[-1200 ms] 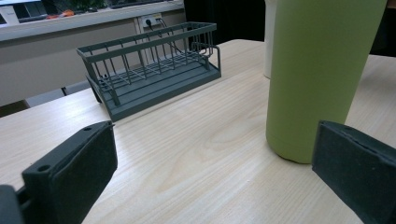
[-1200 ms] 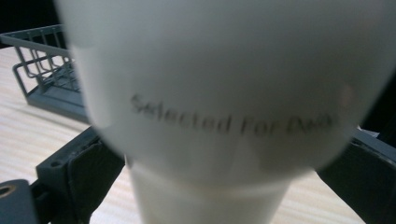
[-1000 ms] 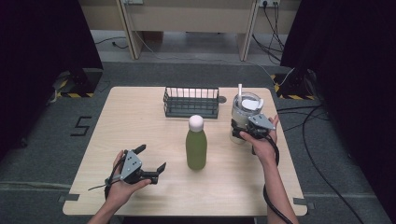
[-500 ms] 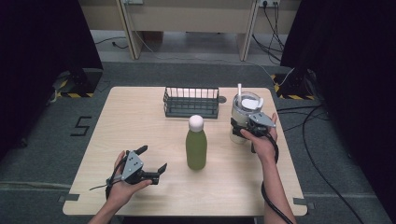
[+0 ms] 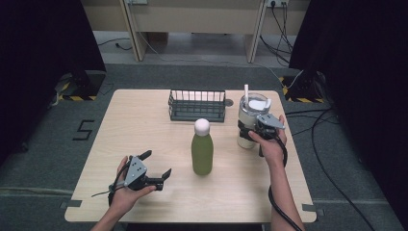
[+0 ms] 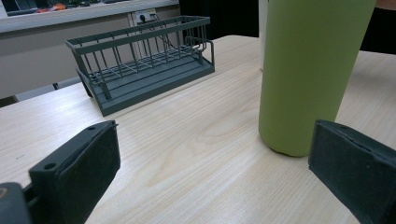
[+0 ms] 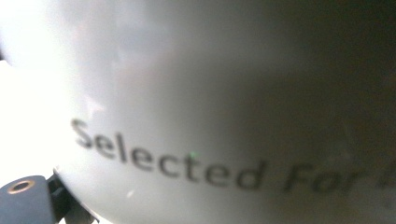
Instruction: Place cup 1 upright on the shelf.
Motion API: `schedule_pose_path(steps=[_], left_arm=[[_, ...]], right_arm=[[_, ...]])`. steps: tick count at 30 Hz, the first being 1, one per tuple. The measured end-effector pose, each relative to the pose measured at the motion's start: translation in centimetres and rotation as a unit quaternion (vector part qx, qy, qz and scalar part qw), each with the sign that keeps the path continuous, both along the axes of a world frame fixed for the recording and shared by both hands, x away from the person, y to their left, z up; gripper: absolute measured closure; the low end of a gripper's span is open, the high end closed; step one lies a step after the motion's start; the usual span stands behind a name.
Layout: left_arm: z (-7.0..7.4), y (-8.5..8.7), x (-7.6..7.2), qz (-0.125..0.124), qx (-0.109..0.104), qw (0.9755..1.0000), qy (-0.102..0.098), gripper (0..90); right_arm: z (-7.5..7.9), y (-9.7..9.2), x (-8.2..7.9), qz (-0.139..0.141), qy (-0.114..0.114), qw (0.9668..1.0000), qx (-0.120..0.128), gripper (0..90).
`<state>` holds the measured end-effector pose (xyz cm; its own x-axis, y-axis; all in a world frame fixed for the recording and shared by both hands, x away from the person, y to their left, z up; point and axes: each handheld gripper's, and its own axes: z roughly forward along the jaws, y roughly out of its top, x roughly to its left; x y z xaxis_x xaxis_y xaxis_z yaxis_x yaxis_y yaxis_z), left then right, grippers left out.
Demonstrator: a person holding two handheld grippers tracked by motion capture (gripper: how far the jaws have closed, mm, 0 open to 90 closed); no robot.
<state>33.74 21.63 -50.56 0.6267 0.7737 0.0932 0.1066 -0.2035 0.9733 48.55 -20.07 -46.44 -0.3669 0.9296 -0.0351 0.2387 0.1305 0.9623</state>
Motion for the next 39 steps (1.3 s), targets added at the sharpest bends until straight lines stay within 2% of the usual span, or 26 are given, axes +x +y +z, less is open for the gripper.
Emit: schedule_pose_path(steps=[6,13,25,39], left_arm=[[0.0,0.0,0.0,0.0,-0.002,1.0,0.002,1.8],[-0.1,-0.1,-0.1,-0.001,-0.002,1.0,0.003,1.8],[-0.1,0.0,-0.1,-0.001,-0.002,1.0,0.002,2.1],[-0.1,0.2,-0.1,-0.001,-0.002,1.0,0.001,2.3]], right_arm=[[0.5,0.0,-0.1,0.001,-0.005,1.0,0.004,8.8],[2.3,0.8,0.1,0.01,-0.024,0.9995,0.016,8.8],[5.1,2.7,1.5,0.022,-0.037,0.9986,0.031,8.8],[7.1,4.5,3.4,0.035,-0.043,0.9978,0.034,8.7]])
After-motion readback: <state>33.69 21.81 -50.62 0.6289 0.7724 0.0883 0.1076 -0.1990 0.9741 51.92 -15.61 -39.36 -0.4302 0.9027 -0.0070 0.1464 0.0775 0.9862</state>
